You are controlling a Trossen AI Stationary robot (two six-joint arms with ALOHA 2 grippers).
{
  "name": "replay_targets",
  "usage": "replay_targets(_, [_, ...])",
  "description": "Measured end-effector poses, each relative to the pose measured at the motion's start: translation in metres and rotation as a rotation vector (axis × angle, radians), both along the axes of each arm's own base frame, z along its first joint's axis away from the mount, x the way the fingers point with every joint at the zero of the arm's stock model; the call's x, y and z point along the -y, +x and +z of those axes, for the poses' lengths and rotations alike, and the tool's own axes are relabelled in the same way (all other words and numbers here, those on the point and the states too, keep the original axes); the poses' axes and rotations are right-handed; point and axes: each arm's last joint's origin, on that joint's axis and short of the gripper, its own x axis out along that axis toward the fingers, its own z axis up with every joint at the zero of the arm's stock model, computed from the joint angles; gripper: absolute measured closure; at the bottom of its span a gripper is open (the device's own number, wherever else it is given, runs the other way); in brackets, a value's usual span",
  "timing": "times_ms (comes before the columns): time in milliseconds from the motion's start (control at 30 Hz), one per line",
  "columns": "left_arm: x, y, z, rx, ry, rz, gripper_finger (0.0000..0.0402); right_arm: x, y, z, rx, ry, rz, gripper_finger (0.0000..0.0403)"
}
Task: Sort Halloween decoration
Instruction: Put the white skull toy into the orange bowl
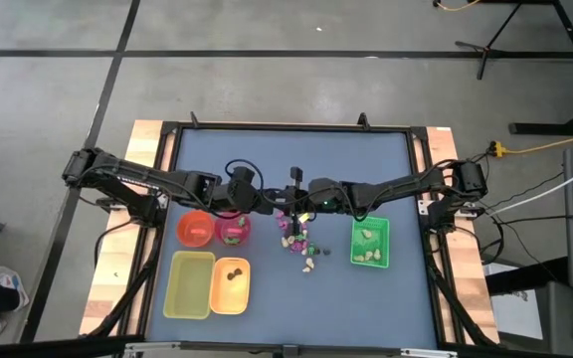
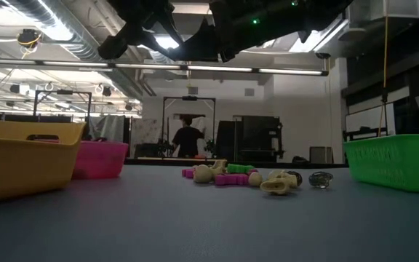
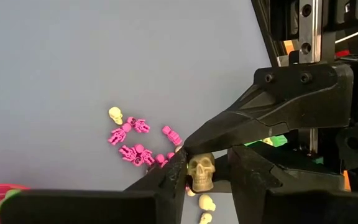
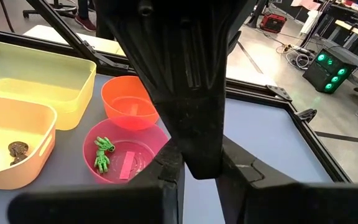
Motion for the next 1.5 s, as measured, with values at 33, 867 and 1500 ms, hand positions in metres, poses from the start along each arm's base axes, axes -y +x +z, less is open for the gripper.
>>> replay_targets(33, [0.000, 0.000, 0.000, 0.000, 0.000, 0.000, 0.0322, 0.000, 0.000, 0.000, 0.000, 0.000, 0.000, 0.0342])
replay_targets(867, [0.000, 0.000, -0.001, -0.011, 0.000, -0.008, 0.0323, -0.001, 0.001, 0.002, 0.015, 0.014, 0.041, 0.0231])
replay_targets(1500, [0.012, -0.009, -0.009, -0.260, 0.304, -0.523, 0.0321, 0.001, -0.049, 0.006, -0.440, 0.004, 0.036, 0.0232])
